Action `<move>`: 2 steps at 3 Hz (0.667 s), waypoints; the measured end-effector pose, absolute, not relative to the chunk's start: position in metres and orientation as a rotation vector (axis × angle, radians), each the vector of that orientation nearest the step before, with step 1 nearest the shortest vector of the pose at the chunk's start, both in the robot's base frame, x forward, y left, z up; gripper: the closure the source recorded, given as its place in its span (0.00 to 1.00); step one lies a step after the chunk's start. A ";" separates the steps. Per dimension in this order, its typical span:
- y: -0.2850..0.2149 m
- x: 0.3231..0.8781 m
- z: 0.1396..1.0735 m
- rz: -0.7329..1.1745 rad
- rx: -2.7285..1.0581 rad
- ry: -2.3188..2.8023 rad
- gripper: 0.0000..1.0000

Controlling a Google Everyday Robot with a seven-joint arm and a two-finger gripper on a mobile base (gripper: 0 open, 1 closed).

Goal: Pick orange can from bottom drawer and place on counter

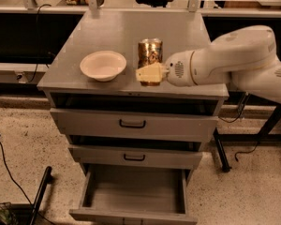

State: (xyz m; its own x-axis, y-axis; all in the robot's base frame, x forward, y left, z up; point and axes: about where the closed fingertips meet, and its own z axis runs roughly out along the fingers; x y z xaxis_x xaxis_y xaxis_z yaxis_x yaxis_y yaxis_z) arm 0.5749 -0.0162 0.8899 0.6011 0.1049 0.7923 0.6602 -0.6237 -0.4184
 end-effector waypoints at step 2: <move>-0.039 0.642 0.878 -0.954 -2.123 -0.530 1.00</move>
Offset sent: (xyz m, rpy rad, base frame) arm 0.0994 -0.0346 -0.0216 0.0126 0.0597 -0.0645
